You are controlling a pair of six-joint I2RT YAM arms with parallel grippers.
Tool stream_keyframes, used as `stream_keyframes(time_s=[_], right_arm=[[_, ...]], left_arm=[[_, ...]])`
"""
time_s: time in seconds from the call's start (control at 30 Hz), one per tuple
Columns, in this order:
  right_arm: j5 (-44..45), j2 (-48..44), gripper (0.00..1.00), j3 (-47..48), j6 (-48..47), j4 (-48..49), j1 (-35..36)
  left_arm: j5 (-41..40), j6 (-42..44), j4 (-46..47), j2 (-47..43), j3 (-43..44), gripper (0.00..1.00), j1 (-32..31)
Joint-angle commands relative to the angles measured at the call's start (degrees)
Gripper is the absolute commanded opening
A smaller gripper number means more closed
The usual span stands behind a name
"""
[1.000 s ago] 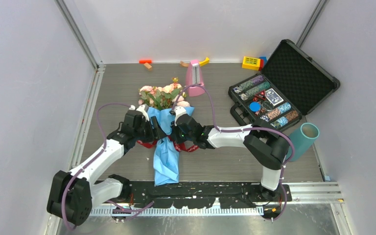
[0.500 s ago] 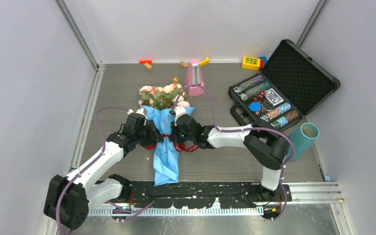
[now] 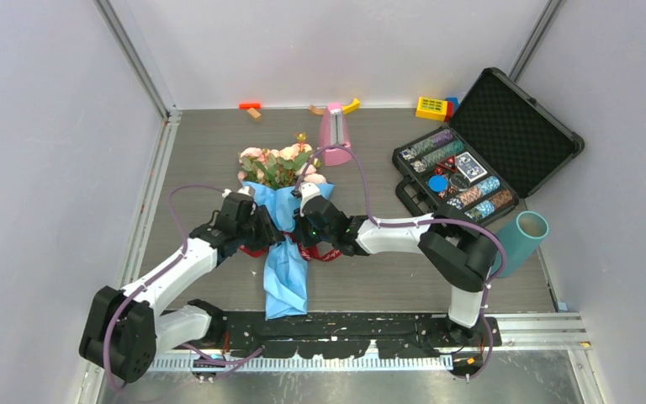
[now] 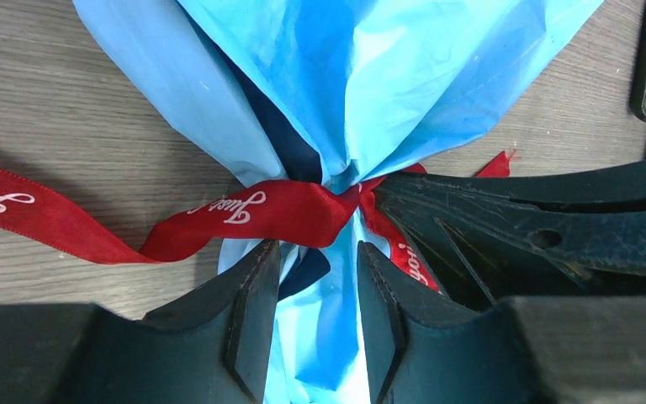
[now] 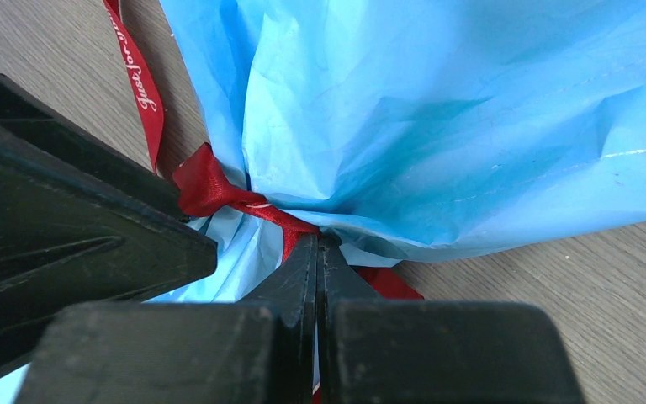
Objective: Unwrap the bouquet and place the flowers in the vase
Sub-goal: Untie the ribbon from the wrapping paper.
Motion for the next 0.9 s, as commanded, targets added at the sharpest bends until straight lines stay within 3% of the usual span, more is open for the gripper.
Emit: stream_keyframes(time_s=[0.0,0.63,0.87], right_arm=[[0.49,-1.14,0.0,1.2,-0.1,-0.6,-0.13],[0.04,-0.58,0.0,2.23,-0.41,-1.26,-0.13],[0.01,-0.44,0.0,2.24,-0.28,-1.43,-0.13]], left_arm=[[-1.21,0.62,3.92,1.83,1.71,0.41,-0.18],[-5.95,6.18,3.97,6.19,5.01,0.41,-0.2],[-3.11,6.39,5.01,8.36,4.7,0.39,-0.18]])
